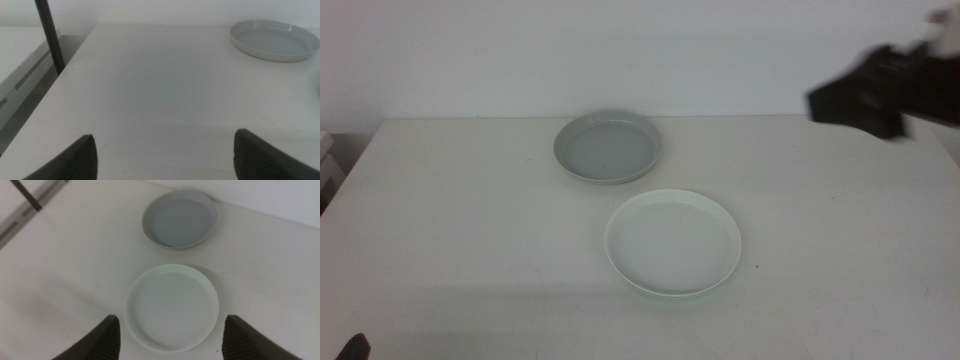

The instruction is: Stack the three bowls on top of each other.

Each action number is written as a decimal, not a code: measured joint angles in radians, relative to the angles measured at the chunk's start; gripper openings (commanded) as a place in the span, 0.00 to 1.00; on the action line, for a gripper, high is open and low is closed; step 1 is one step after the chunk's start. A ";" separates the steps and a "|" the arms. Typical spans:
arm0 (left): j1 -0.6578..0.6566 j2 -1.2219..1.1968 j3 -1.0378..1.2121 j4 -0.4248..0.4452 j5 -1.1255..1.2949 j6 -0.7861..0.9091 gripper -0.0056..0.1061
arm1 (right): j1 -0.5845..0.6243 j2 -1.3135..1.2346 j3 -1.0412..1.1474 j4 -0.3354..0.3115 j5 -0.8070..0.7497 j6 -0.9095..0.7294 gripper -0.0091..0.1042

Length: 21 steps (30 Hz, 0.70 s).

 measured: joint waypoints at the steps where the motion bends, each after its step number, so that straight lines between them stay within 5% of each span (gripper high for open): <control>1: 0.000 0.000 0.000 0.000 0.000 0.000 0.99 | 0.000 -0.044 0.023 0.000 0.003 0.000 0.54; 10: 0.000 0.000 0.000 0.000 0.000 0.000 0.99 | 0.000 -0.457 0.250 -0.060 0.016 0.024 0.54; 21: 0.000 0.000 0.000 0.000 0.000 0.000 0.99 | 0.000 -0.522 0.268 -0.115 0.017 0.079 0.54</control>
